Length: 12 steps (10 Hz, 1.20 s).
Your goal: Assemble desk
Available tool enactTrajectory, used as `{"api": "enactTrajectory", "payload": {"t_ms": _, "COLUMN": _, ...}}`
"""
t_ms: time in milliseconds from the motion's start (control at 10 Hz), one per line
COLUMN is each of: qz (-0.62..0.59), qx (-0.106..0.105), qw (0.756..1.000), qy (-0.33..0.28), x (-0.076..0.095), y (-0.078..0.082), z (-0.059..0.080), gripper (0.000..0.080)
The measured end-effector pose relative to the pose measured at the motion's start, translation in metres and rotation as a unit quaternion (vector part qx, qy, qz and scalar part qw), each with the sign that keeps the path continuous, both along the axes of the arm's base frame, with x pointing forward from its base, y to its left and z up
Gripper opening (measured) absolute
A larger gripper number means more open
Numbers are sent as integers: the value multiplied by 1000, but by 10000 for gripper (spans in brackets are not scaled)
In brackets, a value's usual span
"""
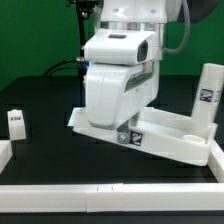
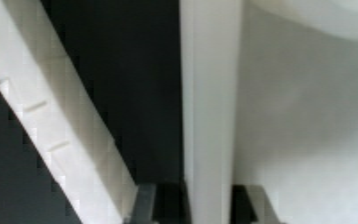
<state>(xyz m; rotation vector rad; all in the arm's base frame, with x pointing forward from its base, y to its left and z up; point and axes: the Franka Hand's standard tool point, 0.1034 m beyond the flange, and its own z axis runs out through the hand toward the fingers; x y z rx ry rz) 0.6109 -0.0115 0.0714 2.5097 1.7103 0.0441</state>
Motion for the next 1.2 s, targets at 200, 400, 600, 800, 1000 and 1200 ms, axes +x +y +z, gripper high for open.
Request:
{"api": "enactTrajectory", "payload": {"t_ms": 200, "qz": 113, "qx": -17, "qw": 993, "qy": 6, "x": 9, "y": -9, "z": -3, "gripper": 55}}
{"api": "enactTrajectory", "payload": {"t_ms": 400, "qz": 188, "qx": -26, "qw": 982, "qy": 5, "x": 38, "y": -14, "z": -2, "gripper": 55}}
{"api": "enactTrajectory", "payload": {"t_ms": 600, "qz": 178, "qx": -24, "qw": 984, "qy": -1, "x": 44, "y": -18, "z": -3, "gripper": 55}}
{"api": "enactTrajectory", "payload": {"t_ms": 800, "qz": 176, "qx": -27, "qw": 984, "qy": 1, "x": 43, "y": -20, "z": -5, "gripper": 55}}
{"api": "enactTrajectory", "payload": {"t_ms": 1000, "qz": 143, "qx": -23, "qw": 989, "qy": 0, "x": 42, "y": -6, "z": -15, "gripper": 55}}
{"api": "enactTrajectory", "payload": {"t_ms": 1200, "qz": 140, "qx": -17, "qw": 990, "qy": -6, "x": 47, "y": 11, "z": -16, "gripper": 55}}
